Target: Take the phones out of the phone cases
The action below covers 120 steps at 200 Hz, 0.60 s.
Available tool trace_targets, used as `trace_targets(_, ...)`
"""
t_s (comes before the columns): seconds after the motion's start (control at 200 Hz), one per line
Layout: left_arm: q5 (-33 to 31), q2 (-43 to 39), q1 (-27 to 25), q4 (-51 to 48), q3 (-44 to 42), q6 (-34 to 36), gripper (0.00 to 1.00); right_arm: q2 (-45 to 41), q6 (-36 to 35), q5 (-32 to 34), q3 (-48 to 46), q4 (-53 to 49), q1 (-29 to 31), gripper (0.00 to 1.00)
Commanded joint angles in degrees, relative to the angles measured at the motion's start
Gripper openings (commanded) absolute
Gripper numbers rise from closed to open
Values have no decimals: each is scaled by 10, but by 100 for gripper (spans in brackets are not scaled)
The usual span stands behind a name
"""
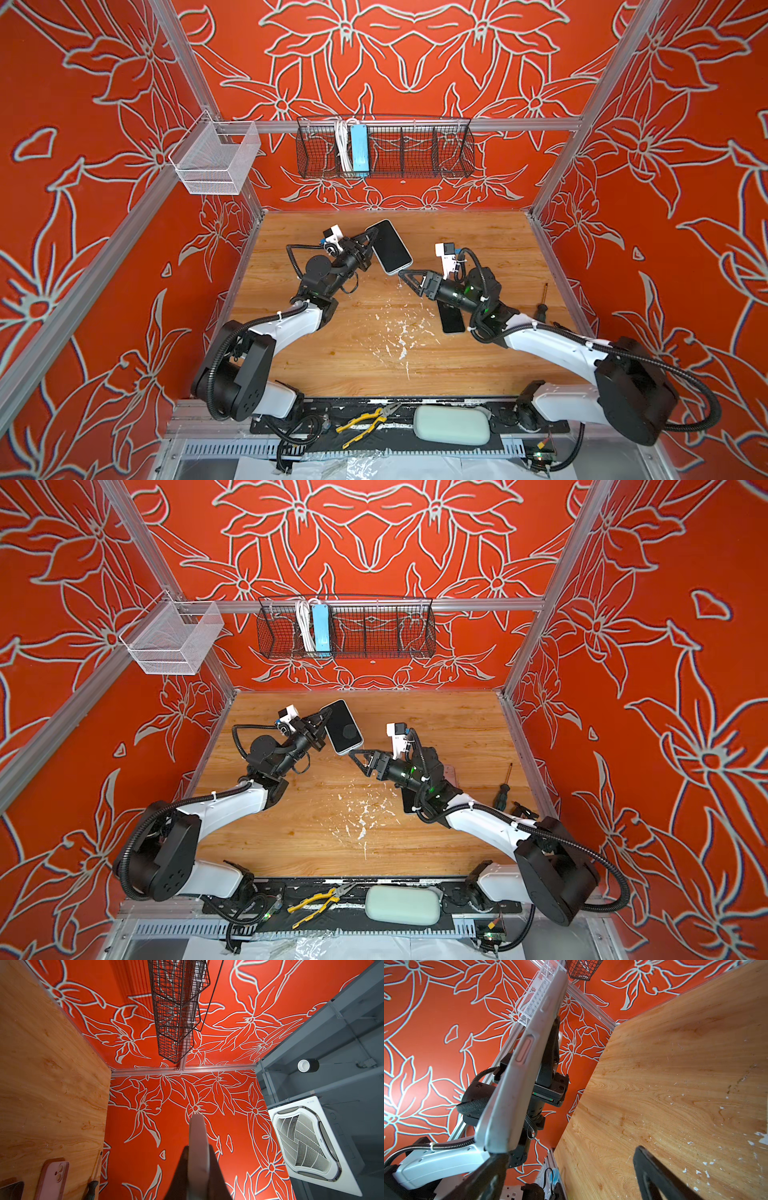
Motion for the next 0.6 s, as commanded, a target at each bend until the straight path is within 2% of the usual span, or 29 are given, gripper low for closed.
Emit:
trace_targets(0.0,12,-8,-21,64,25,-20,0,-2,4,29,-1,17,2,96)
trace_targets(0.596,7,-52,-28,58,35,-18,0,44,25,15,-15,57,-14,94)
